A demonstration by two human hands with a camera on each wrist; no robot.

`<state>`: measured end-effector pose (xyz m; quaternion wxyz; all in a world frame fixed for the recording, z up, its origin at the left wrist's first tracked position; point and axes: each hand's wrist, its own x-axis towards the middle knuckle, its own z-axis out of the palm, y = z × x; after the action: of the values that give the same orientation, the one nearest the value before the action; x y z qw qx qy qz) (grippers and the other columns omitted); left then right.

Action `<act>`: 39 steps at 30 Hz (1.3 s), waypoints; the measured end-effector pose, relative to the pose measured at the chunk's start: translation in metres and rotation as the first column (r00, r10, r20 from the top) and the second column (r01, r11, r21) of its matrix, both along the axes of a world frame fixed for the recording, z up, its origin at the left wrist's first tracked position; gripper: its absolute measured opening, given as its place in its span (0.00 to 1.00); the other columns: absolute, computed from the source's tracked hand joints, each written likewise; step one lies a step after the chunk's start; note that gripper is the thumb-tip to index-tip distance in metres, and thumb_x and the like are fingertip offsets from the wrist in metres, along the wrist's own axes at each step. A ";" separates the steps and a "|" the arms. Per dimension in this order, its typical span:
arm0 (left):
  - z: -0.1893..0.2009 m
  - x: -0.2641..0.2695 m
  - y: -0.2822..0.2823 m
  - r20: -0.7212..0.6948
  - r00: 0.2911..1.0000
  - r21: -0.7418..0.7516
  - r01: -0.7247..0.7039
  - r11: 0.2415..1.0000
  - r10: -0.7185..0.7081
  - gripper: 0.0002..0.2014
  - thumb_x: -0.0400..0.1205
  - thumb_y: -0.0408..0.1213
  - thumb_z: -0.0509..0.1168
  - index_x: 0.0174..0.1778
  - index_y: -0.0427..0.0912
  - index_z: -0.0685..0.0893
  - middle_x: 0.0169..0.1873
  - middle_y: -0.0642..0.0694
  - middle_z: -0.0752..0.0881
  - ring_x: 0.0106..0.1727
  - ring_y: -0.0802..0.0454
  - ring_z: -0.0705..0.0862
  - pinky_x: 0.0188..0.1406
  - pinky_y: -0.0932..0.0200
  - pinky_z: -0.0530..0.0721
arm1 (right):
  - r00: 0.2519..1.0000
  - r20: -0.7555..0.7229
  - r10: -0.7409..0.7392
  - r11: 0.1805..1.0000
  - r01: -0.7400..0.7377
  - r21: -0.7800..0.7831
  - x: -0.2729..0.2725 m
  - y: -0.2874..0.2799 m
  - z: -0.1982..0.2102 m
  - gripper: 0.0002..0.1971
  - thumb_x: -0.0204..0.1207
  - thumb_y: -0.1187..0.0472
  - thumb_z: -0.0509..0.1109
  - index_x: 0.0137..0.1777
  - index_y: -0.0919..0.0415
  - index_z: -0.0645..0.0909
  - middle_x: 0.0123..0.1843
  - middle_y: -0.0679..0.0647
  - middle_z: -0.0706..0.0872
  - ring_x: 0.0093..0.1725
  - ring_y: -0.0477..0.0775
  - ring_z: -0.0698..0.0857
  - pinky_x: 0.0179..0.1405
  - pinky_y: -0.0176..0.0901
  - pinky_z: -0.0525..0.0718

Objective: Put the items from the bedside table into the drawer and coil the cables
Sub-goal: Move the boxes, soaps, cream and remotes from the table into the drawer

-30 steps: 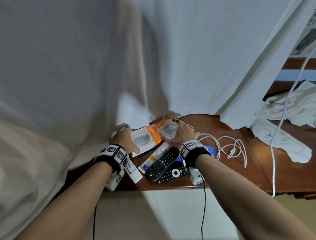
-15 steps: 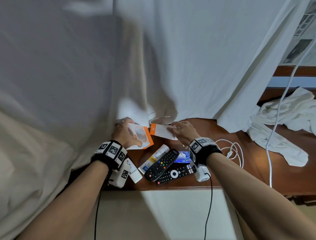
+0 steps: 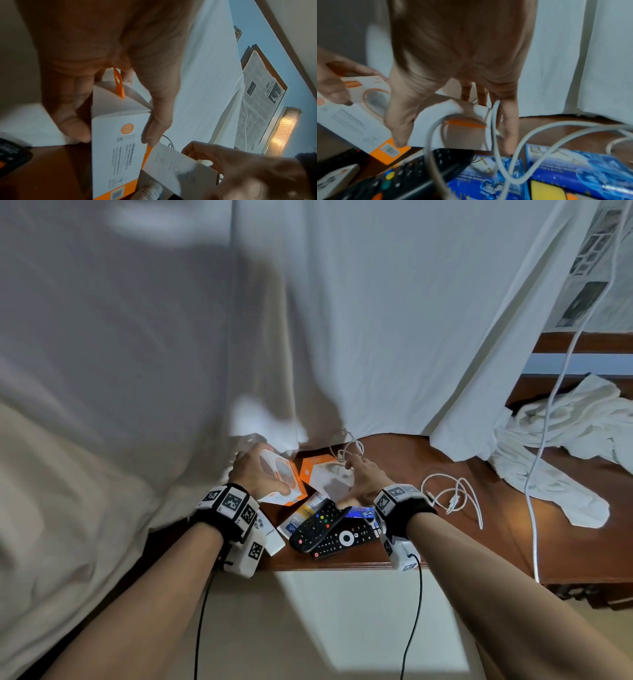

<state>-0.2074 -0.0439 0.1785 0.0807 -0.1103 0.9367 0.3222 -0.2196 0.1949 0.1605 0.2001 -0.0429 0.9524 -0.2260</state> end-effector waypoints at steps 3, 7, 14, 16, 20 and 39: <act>0.001 0.003 -0.001 -0.036 0.999 0.033 0.010 0.999 -0.009 0.41 0.53 0.42 0.84 0.61 0.56 0.75 0.63 0.44 0.77 0.63 0.46 0.75 0.53 0.57 0.76 | 0.999 -0.038 0.005 0.999 -0.003 0.038 0.003 -0.002 0.004 0.38 0.61 0.43 0.80 0.67 0.52 0.67 0.60 0.57 0.83 0.54 0.62 0.85 0.58 0.59 0.86; 0.005 0.005 0.000 -0.079 0.997 0.063 0.013 0.998 -0.008 0.40 0.55 0.40 0.85 0.63 0.55 0.76 0.63 0.43 0.77 0.64 0.46 0.75 0.53 0.60 0.70 | 0.990 -0.083 0.116 0.979 -0.100 0.176 0.005 -0.008 0.014 0.32 0.66 0.41 0.74 0.67 0.53 0.71 0.57 0.56 0.84 0.55 0.63 0.86 0.54 0.56 0.86; 0.016 0.006 -0.005 -0.133 0.990 0.109 -0.038 0.993 0.052 0.44 0.56 0.37 0.85 0.68 0.59 0.76 0.65 0.42 0.74 0.68 0.43 0.74 0.59 0.58 0.73 | 0.940 -0.339 -0.034 0.995 0.065 0.081 0.008 -0.009 0.024 0.32 0.59 0.45 0.74 0.62 0.57 0.73 0.47 0.56 0.84 0.51 0.65 0.86 0.57 0.59 0.81; 0.023 0.007 -0.007 -0.153 0.986 0.118 -0.051 0.992 0.069 0.45 0.56 0.38 0.85 0.70 0.60 0.74 0.65 0.40 0.76 0.67 0.41 0.75 0.61 0.56 0.74 | 0.900 -0.425 -0.091 0.994 0.108 0.014 0.007 -0.008 0.028 0.29 0.59 0.43 0.71 0.58 0.54 0.72 0.42 0.51 0.83 0.48 0.61 0.86 0.60 0.64 0.77; 0.042 0.014 -0.010 -0.236 0.965 0.134 -0.087 0.987 0.117 0.46 0.59 0.38 0.84 0.73 0.57 0.72 0.65 0.37 0.79 0.66 0.39 0.78 0.61 0.57 0.74 | 0.841 -0.508 -0.184 0.978 0.107 -0.177 0.008 -0.003 0.042 0.31 0.64 0.34 0.73 0.59 0.54 0.72 0.48 0.53 0.85 0.48 0.58 0.85 0.46 0.53 0.84; 0.112 0.104 0.054 -0.283 0.914 0.737 0.014 0.675 0.289 0.30 0.59 0.40 0.81 0.58 0.45 0.83 0.56 0.42 0.87 0.51 0.46 0.90 0.47 0.40 0.91 | 0.826 -0.530 -0.193 0.805 -0.175 -0.567 0.131 0.138 0.053 0.33 0.71 0.54 0.73 0.75 0.38 0.67 0.77 0.38 0.67 0.80 0.41 0.64 0.78 0.43 0.69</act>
<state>-0.1036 0.0102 0.2906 -0.0888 -0.0769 0.7179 0.6862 -0.0883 0.3324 0.2133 -0.1148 -0.1632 0.8486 -0.4900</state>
